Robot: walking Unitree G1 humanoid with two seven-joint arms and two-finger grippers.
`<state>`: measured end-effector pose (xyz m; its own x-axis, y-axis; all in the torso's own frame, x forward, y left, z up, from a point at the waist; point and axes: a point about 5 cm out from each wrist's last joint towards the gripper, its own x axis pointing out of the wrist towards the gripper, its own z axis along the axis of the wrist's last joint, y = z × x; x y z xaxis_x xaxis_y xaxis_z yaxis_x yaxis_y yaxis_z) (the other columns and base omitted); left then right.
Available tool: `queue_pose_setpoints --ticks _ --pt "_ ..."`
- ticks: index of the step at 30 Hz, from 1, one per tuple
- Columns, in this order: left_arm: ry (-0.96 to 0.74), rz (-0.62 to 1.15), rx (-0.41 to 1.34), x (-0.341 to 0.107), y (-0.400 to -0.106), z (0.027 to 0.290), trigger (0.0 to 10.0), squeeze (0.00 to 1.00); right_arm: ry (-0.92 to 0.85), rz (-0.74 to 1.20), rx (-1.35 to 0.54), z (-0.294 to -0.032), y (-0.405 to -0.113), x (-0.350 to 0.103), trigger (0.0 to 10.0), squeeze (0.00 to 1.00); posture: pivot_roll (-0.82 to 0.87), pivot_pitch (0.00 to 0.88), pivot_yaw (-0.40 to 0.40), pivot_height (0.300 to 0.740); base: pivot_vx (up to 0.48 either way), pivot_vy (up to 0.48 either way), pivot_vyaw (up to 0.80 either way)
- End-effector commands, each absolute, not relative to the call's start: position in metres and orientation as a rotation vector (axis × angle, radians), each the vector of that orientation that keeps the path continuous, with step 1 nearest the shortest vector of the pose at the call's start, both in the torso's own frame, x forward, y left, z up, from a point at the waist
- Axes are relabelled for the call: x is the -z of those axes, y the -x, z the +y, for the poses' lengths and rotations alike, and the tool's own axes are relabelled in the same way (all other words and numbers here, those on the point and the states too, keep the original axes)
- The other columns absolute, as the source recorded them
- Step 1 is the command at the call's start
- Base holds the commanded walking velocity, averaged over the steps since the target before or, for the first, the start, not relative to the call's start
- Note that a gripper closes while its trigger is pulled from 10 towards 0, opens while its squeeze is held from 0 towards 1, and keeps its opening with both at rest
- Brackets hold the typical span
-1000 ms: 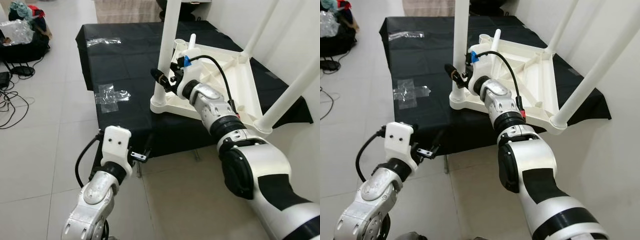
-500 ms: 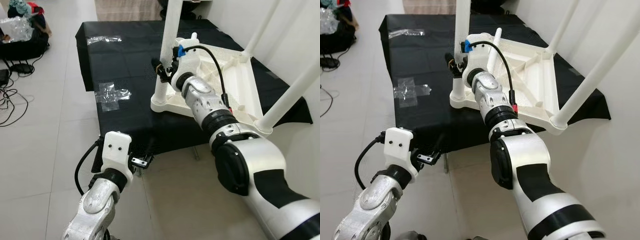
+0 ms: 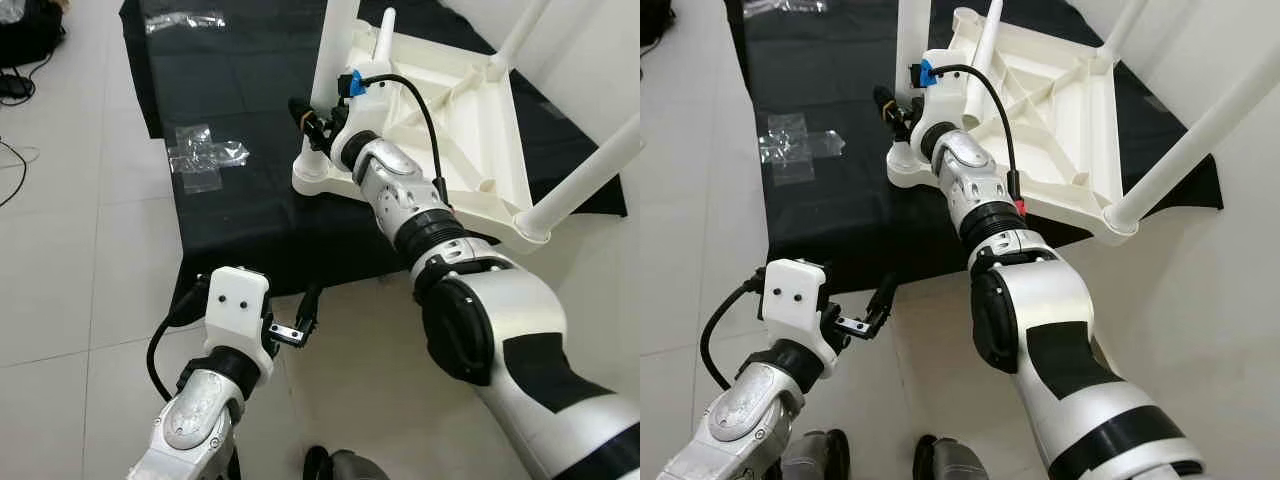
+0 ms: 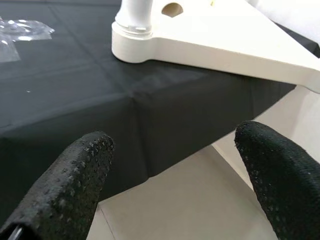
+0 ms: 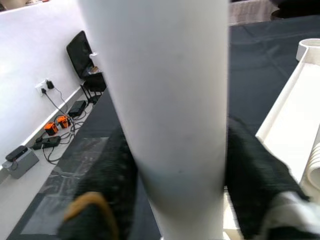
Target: Building children table
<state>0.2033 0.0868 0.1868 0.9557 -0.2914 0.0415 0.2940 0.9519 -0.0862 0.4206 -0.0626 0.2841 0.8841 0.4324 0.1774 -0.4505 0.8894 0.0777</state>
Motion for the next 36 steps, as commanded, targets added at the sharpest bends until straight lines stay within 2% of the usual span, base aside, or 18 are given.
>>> queue_pose_setpoints --ticks 1,5,10,15,23,26,28,29,31,32,36 --pt "0.086 -0.016 0.299 -0.185 -0.203 0.085 10.0 0.00 -0.144 -0.160 -0.464 -0.066 -0.421 -0.283 0.0 0.00 0.08 0.232 -0.170 0.740 0.000 0.000 0.00" --pt "0.091 -0.016 0.295 -0.185 -0.204 0.085 10.0 0.00 -0.145 -0.160 -0.456 -0.069 -0.421 -0.281 0.0 0.00 0.07 0.228 -0.169 0.740 0.000 0.000 0.00" --pt "0.073 -0.025 0.289 -0.184 -0.215 0.088 10.0 0.00 -0.136 -0.136 -0.475 -0.078 -0.420 -0.266 0.0 0.00 0.07 0.175 -0.157 0.740 0.000 0.000 0.00" --pt "0.050 -0.048 0.290 -0.185 -0.228 0.092 10.0 0.00 -0.098 -0.102 -0.583 -0.093 -0.416 -0.246 0.0 0.00 0.07 0.117 -0.134 0.740 0.000 0.000 0.00" --pt "0.032 -0.052 0.296 -0.182 -0.236 0.095 10.0 0.00 -0.054 -0.109 -0.748 -0.111 -0.407 -0.234 0.0 0.00 0.06 0.087 -0.120 0.740 0.000 0.000 0.00" --pt "0.029 -0.052 0.294 -0.181 -0.238 0.096 10.0 0.00 -0.023 -0.089 -0.799 -0.129 -0.403 -0.228 0.0 0.00 0.06 0.073 -0.116 0.740 0.000 0.000 0.00" --pt "0.029 -0.052 0.294 -0.181 -0.238 0.096 10.0 0.00 -0.023 -0.089 -0.799 -0.129 -0.403 -0.228 0.0 0.00 0.06 0.073 -0.116 0.740 0.000 0.000 0.00" --pt "0.028 -0.052 0.295 -0.181 -0.238 0.096 10.0 0.00 0.005 -0.080 -0.787 -0.140 -0.402 -0.227 0.0 0.00 0.06 0.066 -0.114 0.740 0.000 0.000 0.00" --pt "0.028 -0.052 0.295 -0.181 -0.238 0.096 10.0 0.00 0.005 -0.080 -0.787 -0.140 -0.402 -0.227 0.0 0.00 0.06 0.066 -0.114 0.740 0.000 0.000 0.00" --pt "0.028 -0.052 0.297 -0.180 -0.238 0.096 10.0 0.00 0.016 -0.069 -0.762 -0.151 -0.402 -0.226 0.0 0.00 0.06 0.057 -0.112 0.740 0.000 0.000 0.00" --pt "0.026 -0.053 0.300 -0.178 -0.239 0.095 10.0 0.00 0.010 -0.063 -0.723 -0.161 -0.402 -0.223 0.0 0.00 0.06 0.048 -0.109 0.740 0.000 0.000 0.00"
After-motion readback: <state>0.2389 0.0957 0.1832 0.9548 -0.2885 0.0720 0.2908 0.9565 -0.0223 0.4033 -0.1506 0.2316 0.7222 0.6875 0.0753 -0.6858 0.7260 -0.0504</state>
